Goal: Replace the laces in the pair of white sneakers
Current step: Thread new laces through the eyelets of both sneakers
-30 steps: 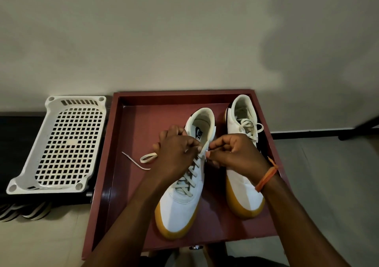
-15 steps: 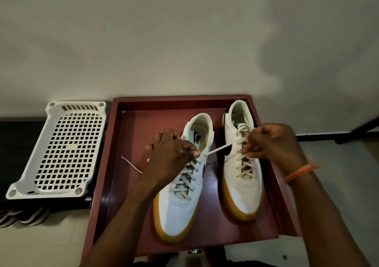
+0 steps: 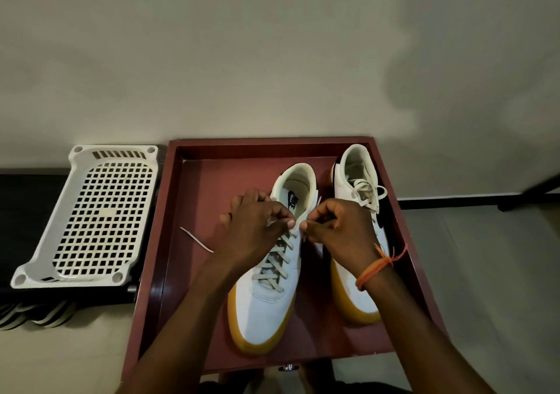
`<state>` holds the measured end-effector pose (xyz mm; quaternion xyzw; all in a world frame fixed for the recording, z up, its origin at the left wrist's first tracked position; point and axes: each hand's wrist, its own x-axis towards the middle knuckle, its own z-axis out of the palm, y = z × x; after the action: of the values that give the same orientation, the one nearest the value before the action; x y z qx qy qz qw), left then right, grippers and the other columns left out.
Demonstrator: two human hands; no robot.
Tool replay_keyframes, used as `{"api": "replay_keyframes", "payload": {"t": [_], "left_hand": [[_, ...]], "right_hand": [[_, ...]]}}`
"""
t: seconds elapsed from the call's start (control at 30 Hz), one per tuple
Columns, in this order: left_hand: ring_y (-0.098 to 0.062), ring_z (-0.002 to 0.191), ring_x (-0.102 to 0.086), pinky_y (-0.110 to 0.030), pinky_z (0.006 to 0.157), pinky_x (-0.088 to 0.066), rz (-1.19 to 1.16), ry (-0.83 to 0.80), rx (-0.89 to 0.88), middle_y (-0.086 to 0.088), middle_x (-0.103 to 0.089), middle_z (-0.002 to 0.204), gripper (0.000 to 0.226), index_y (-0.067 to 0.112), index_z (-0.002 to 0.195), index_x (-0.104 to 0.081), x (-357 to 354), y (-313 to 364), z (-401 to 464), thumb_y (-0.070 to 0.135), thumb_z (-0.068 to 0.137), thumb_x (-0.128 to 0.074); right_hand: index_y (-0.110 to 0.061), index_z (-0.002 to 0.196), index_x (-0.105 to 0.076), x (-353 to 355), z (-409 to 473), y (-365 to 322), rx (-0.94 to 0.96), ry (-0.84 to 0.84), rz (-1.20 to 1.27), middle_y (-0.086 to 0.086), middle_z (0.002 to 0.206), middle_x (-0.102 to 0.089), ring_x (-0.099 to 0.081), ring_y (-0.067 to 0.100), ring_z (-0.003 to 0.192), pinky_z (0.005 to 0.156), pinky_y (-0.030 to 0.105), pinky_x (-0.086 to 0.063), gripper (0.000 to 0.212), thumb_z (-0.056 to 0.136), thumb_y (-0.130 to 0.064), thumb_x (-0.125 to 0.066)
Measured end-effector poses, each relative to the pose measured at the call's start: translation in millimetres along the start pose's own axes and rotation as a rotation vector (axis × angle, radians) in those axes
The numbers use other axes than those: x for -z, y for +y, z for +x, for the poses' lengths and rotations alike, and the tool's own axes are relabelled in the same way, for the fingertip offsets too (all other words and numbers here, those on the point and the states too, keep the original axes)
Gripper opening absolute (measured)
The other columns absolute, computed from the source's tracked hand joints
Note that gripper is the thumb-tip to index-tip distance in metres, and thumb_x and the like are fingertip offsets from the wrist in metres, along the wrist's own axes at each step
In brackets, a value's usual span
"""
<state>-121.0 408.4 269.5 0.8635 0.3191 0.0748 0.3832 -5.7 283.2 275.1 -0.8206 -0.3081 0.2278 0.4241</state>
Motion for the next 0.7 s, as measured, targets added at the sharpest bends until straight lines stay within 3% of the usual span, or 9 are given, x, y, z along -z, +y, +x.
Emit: {"api": "replay_keyframes", "payload": {"t": [0.13,0.27,0.43,0.57,0.7], "left_hand": [[-0.010,0.104,-0.029,-0.031,0.080,-0.018,0.088,-0.003,-0.014,0.014,-0.041,0.101,0.014,0.048,0.077,-0.058,0.4,-0.8,-2.1,0.044,0.089,-0.065],[-0.015,0.107,-0.035,-0.033,0.085,-0.029,0.043,-0.018,-0.027,0.014,-0.040,0.098,0.014,0.048,0.080,-0.058,-1.4,-5.5,0.6,0.041,0.090,-0.064],[-0.015,0.107,-0.039,-0.048,0.094,-0.040,-0.051,-0.037,-0.043,0.018,-0.041,0.097,0.025,0.059,0.071,-0.057,-4.1,-11.5,3.3,0.043,0.089,-0.064],[-0.015,0.107,-0.041,-0.048,0.091,-0.042,-0.039,-0.040,-0.067,0.019,-0.042,0.097,0.021,0.065,0.071,-0.057,-5.7,-17.4,5.1,0.051,0.086,-0.061],[-0.016,0.108,-0.041,-0.048,0.092,-0.042,-0.048,-0.020,-0.069,0.018,-0.042,0.096,0.021,0.061,0.073,-0.062,-8.0,-17.7,6.6,0.046,0.087,-0.064]], "right_hand": [[-0.002,0.076,-0.063,1.7,-1.4,0.2,-0.049,-0.046,0.091,0.012,0.063,-0.069,-0.068,0.024,0.054,0.054,0.034,-0.058,0.012,0.084,-0.003,-0.072],[-0.009,0.085,-0.063,-2.9,-3.2,-0.6,-0.107,-0.017,0.153,0.013,0.073,-0.068,-0.070,0.026,0.059,0.055,0.039,-0.060,0.026,0.075,-0.021,-0.084],[-0.004,0.080,-0.063,-5.0,-2.5,-0.6,-0.125,0.003,0.249,0.020,0.072,-0.068,-0.067,0.024,0.054,0.052,0.032,-0.056,0.013,0.080,0.003,-0.074],[-0.006,0.073,-0.067,-5.6,-3.7,3.7,-0.044,0.075,0.083,0.008,0.062,-0.069,-0.067,0.020,0.052,0.053,0.035,-0.059,0.010,0.076,0.002,-0.071],[-0.019,0.079,-0.070,-4.6,-1.4,9.6,0.011,0.032,-0.068,-0.005,0.071,-0.070,-0.066,0.010,0.061,0.063,0.030,-0.058,0.011,0.077,-0.015,-0.080]]}}
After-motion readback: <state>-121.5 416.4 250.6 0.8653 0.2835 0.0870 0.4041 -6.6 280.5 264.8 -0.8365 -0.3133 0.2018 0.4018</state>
